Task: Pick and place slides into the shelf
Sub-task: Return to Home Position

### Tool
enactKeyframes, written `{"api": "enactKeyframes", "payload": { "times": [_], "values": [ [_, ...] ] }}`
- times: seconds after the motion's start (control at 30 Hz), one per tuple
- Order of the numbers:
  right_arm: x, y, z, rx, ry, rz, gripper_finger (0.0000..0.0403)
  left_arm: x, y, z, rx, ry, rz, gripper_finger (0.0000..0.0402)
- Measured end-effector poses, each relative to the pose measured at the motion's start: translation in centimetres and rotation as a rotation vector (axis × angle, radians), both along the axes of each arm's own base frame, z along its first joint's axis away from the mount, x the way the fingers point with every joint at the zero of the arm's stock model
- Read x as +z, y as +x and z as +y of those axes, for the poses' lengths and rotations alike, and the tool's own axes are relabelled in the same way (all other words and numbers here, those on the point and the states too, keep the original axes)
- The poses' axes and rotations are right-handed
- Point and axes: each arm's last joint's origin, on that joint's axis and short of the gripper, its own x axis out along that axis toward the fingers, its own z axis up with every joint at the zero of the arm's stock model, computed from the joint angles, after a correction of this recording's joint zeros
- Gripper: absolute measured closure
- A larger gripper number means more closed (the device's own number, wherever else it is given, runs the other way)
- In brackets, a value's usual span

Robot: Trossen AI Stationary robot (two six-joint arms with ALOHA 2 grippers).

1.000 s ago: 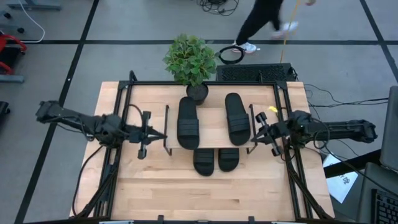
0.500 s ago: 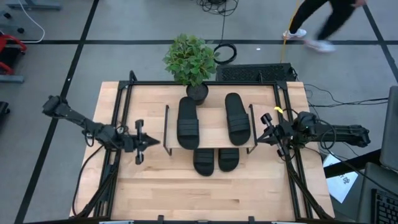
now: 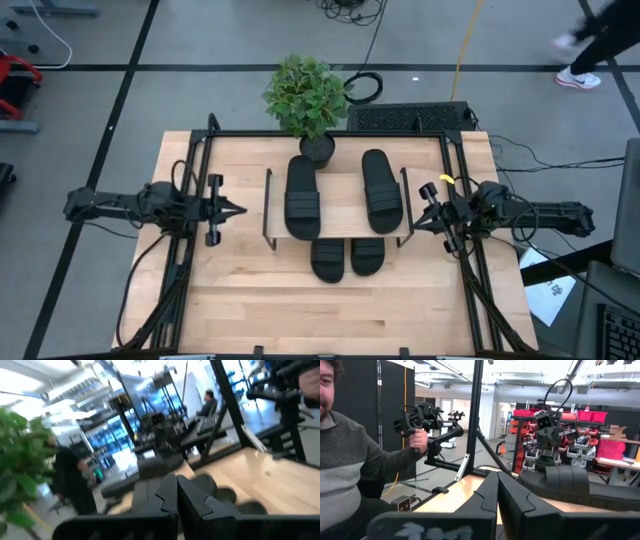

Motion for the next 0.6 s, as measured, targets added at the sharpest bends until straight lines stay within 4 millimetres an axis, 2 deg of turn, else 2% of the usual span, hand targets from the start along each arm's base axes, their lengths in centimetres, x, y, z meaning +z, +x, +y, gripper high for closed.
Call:
{"api": "enactKeyframes", "payload": {
  "times": [0.23, 0.6],
  "values": [
    [-0.3, -0.3, 0.0, 0.002, 0.011, 0.032, 0.0403, -0.9, -1.0, -0.1, 0.038, -0.015, 0.024, 0.0402],
    [-0.4, -0.3, 0.0, 0.000, 0.010, 0.035, 0.0403, -1.7, -1.2, -0.2, 0.065, 0.010, 0.079, 0.0402]
  ]
}}
